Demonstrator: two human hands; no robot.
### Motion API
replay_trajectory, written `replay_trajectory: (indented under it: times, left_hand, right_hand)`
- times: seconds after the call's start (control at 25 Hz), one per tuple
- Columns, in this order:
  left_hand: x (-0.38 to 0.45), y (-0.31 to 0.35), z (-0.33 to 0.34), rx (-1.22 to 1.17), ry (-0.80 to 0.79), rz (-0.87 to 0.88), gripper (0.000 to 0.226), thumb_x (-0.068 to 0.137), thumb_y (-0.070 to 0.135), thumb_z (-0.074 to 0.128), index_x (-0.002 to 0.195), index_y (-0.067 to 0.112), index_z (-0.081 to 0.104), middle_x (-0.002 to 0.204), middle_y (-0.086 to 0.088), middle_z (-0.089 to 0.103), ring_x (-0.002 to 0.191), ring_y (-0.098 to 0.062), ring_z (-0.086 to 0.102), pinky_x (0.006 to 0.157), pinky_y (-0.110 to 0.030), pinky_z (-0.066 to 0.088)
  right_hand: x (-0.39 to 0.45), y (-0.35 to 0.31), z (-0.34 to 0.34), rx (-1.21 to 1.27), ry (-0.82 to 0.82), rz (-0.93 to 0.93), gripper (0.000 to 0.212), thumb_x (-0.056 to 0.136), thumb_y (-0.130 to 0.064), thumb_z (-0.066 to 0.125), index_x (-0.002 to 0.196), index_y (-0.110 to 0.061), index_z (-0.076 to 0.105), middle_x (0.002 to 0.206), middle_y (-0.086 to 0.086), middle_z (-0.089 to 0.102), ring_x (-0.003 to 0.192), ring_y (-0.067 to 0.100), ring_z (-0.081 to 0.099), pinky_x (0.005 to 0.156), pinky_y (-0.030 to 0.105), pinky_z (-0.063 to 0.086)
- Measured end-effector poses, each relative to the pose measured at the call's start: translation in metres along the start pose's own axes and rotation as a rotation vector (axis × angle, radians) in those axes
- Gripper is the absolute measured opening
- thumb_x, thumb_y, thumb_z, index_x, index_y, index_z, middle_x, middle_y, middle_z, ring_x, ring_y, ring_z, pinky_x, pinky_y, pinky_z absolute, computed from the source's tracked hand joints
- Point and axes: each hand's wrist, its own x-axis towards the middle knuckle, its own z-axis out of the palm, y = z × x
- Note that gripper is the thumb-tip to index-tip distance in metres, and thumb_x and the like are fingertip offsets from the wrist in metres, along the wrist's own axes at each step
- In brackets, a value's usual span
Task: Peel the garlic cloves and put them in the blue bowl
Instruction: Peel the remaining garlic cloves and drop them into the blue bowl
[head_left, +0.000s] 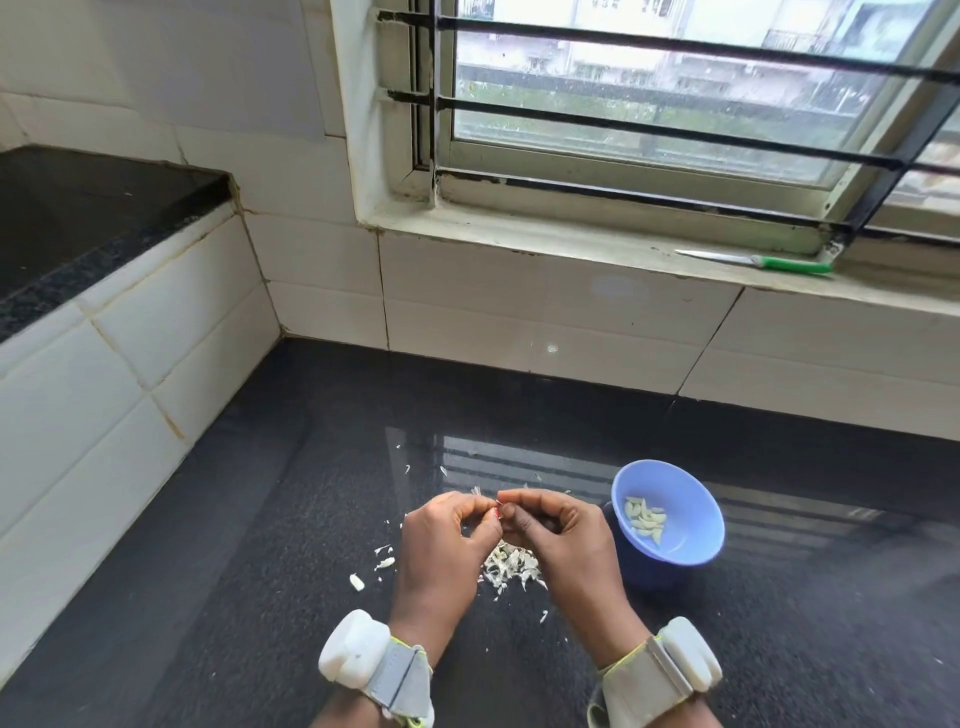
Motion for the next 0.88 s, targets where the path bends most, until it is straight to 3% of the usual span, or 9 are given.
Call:
replay_trajectory:
  times: [0.24,0.44,0.56,0.88]
  left_hand:
    - [0.0003,0.0031,-0.001,0.074,-0.025,-0.007,0.004,0.076,0.015,0.073,0.073,0.018,0.073,0.07,0.005,0.067,0.066,-0.007,0.061,0.063,-0.022,0.046]
    - [-0.0008,0.0006,0.0008,0.11,0.006,0.035,0.006,0.075,0.015,0.074,0.072,0.019,0.071,0.07,0.008,0.063,0.066,-0.005,0.058,0.064,-0.024,0.046]
    - [-0.001,0.0009,-0.0001,0.097,0.002,0.029,0.005,0.076,0.018,0.074,0.073,0.019,0.071,0.071,0.01,0.062,0.067,0.001,0.056,0.063,-0.016,0.043]
    - [0.0012,-0.0017,-0.001,-0.02,0.018,-0.127,0.006,0.081,0.016,0.071,0.075,0.018,0.072,0.067,0.007,0.067,0.063,0.0,0.061,0.059,-0.01,0.044]
  right_hand:
    - [-0.0021,0.004,0.0031,0.058,0.015,0.028,0.018,0.084,0.003,0.07,0.086,-0.014,0.076,0.081,0.005,0.076,0.078,0.016,0.074,0.072,0.026,0.058]
    - [-0.0019,0.0059,0.0044,0.213,0.001,0.11,0.017,0.086,0.007,0.065,0.095,-0.004,0.073,0.089,0.014,0.075,0.088,0.025,0.073,0.076,0.029,0.058]
    - [-0.0017,0.0067,0.0035,0.278,-0.013,0.154,0.016,0.084,0.004,0.068,0.099,-0.001,0.07,0.093,0.018,0.074,0.092,0.028,0.072,0.077,0.029,0.057]
    - [-0.0008,0.0039,0.0007,0.381,-0.067,0.216,0.023,0.087,0.009,0.062,0.106,-0.001,0.07,0.1,0.018,0.074,0.097,0.026,0.071,0.082,0.028,0.057]
